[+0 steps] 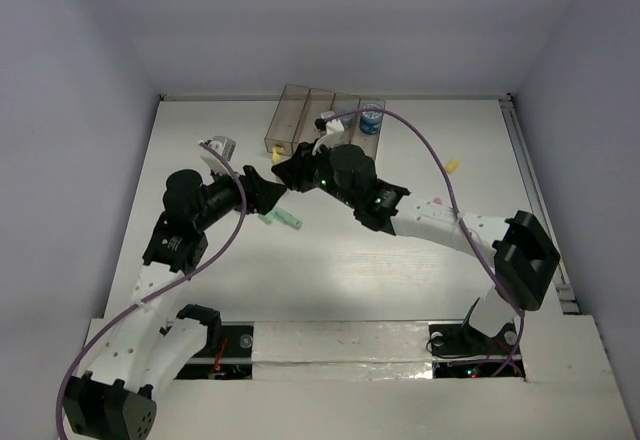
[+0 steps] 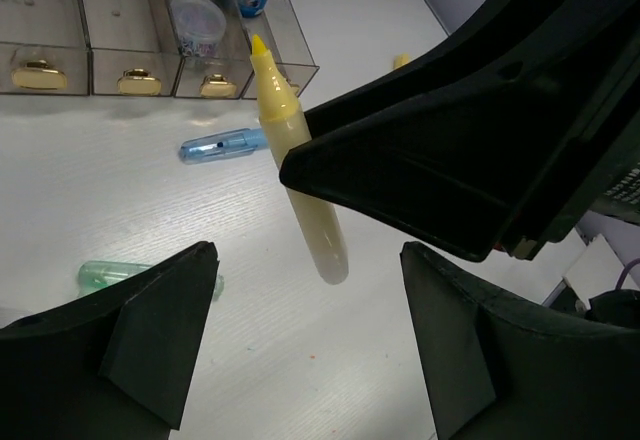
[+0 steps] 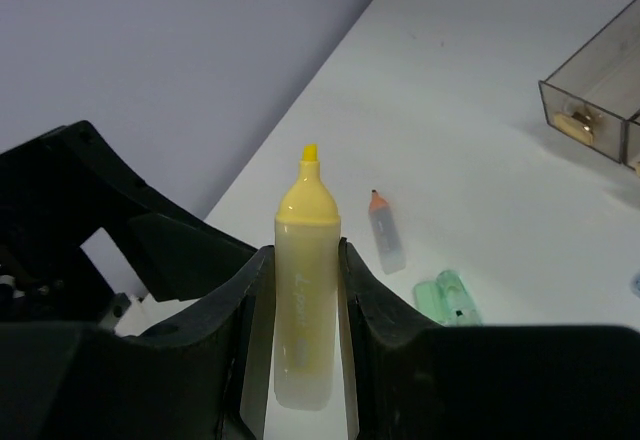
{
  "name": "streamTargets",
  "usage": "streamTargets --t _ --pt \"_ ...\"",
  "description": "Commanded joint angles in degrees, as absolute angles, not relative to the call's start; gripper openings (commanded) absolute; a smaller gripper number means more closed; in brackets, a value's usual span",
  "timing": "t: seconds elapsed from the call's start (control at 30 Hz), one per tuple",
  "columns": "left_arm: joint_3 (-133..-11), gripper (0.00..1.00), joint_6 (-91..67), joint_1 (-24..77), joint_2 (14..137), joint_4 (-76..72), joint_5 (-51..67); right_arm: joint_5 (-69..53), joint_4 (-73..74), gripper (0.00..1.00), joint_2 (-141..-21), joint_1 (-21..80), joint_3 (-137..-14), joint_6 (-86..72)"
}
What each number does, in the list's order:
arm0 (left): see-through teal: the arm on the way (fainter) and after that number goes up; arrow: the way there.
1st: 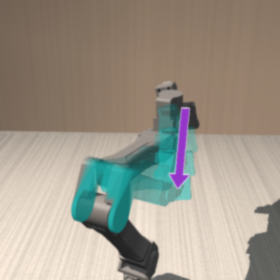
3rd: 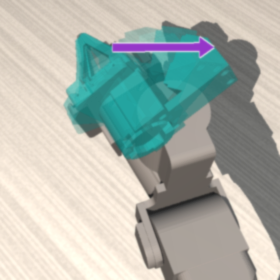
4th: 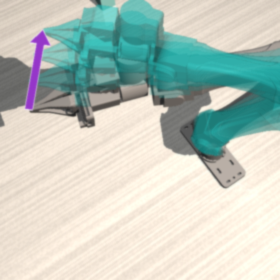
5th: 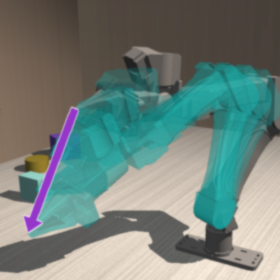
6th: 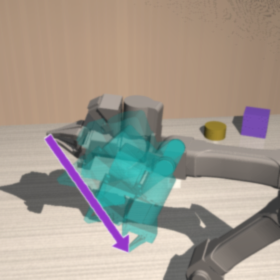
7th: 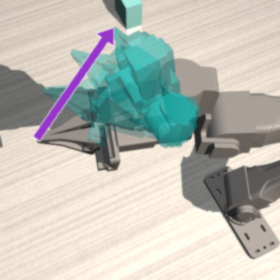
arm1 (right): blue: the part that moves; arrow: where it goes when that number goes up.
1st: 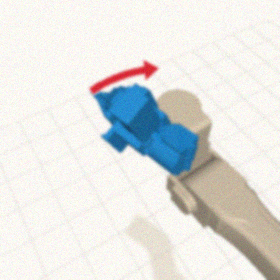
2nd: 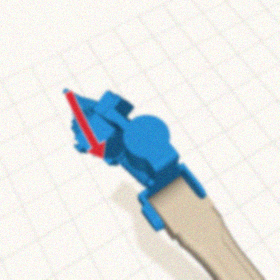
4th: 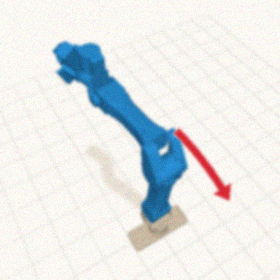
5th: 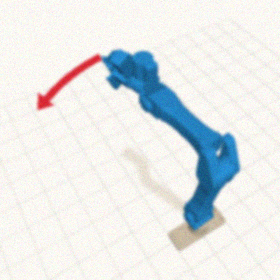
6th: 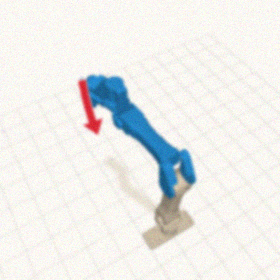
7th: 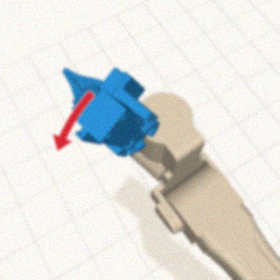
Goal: Sort the stationery into containers
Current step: Pick up the pen from the center of the board, then pick up the pen cap from the center of the board.
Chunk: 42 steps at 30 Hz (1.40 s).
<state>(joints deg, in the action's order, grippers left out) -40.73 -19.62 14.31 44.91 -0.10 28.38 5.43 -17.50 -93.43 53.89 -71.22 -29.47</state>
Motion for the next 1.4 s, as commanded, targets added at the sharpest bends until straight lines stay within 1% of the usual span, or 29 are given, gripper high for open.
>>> streamTargets --t 0.0,0.17,0.23,0.37,0.43,0.5,0.53,0.57,0.6,0.67,0.73,0.77,0.8,0.87,0.9,0.93,0.97,1.0,1.07,1.1,1.17,1.23,1.27,1.3,1.33,1.37 --pt "-40.6 0.70 -19.7 14.6 45.4 -2.5 29.5 4.7 -24.1 0.20 -93.6 55.6 -74.6 -31.0" --pt "-40.6 0.60 -19.6 14.6 45.4 -2.4 29.4 2.9 -25.8 0.21 -94.3 55.6 -74.7 -32.8" --pt "-40.6 0.58 -19.5 14.6 45.4 -2.4 29.3 2.2 -26.1 0.21 -94.6 56.2 -74.9 -33.4" --pt "-40.7 0.49 -19.6 14.6 45.2 -2.6 29.3 1.1 -26.2 0.21 -95.4 56.7 -75.1 -34.0" --pt "-40.7 0.46 -19.7 14.6 45.0 -2.7 29.3 0.8 -26.1 0.21 -96.1 56.7 -75.3 -34.4" --pt "-40.6 0.38 -19.7 14.6 44.8 -2.8 29.3 0.4 -26.2 0.21 -96.4 57.2 -75.1 -35.0" --pt "-40.6 0.32 -19.6 14.6 44.9 -2.8 29.3 0.4 -26.4 0.21 -96.5 57.2 -75.0 -35.1" --pt "-40.7 0.22 -19.6 14.6 44.7 -2.8 29.0 0.4 -26.5 0.21 -96.5 57.2 -74.9 -35.4" --pt "-40.6 0.17 -19.7 14.6 44.6 -2.8 28.9 0.4 -26.5 0.21 -96.5 57.2 -74.7 -35.5" --pt "-40.7 0.00 -19.6 14.1 44.0 -2.6 28.1 0.5 -26.5 0.21 -96.2 57.2 -74.3 -35.6" --pt "-40.7 0.00 -19.4 14.1 43.5 -2.4 27.3 1.1 -26.4 0.23 -96.0 57.2 -73.8 -35.5" --pt "-40.8 0.00 -19.3 14.1 43.2 -2.2 26.7 2.3 -25.7 0.25 -95.4 57.2 -73.4 -35.4" --pt "-40.7 0.00 -19.2 14.1 42.8 -2.2 26.7 3.4 -24.6 0.35 -94.8 57.2 -73.1 -34.5" --pt "-40.6 0.00 -19.0 14.1 42.2 -2.0 26.6 6.6 -23.9 0.47 -92.8 57.2 -71.6 -32.9" --pt "-40.7 0.00 -18.8 14.1 42.1 -1.9 26.5 7.2 -23.5 0.59 -92.0 56.6 -70.9 -32.7" --pt "-40.8 0.00 -18.6 14.1 41.9 -1.9 26.5 7.6 -22.8 0.65 -91.0 55.4 -70.1 -32.5" --pt "-40.8 0.00 -18.6 14.1 41.7 -1.8 26.7 7.6 -22.6 0.69 -89.8 54.6 -69.2 -32.5" --pt "-40.8 0.00 -18.5 14.1 41.6 -1.8 27.0 7.6 -22.3 0.76 -87.3 53.5 -67.0 -32.3" --pt "-40.8 0.00 -18.4 14.1 41.4 -1.9 27.6 7.5 -21.0 0.79 -84.4 49.6 -64.4 -32.3" --pt "-40.8 0.00 -18.4 14.1 41.2 -2.0 28.3 6.9 -20.7 0.80 -82.8 48.1 -62.9 -32.2" --pt "-40.8 0.00 -18.5 14.1 41.0 -2.3 29.4 8.2 -17.7 0.79 -78.8 42.9 -59.0 -31.6" --pt "-40.5 0.00 -18.6 14.1 41.0 -2.7 30.4 9.2 -14.3 0.70 -76.9 38.3 -56.8 -31.0" --pt "-40.4 0.00 -18.9 14.1 40.8 -2.7 30.4 10.4 -11.1 0.65 -75.6 33.7 -54.8 -30.5" --pt "-40.3 0.00 -19.1 14.1 40.8 -2.7 30.4 11.9 -9.7 0.44 -75.2 31.3 -53.6 -30.2" --pt "-40.3 0.00 -19.2 14.1 40.6 -2.7 30.4 13.2 -6.8 0.29 -75.1 28.6 -52.7 -30.1" --pt "-40.2 0.00 -19.3 14.1 40.3 -3.7 32.9 13.1 -5.4 0.21 -75.7 25.9 -51.5 -30.5"
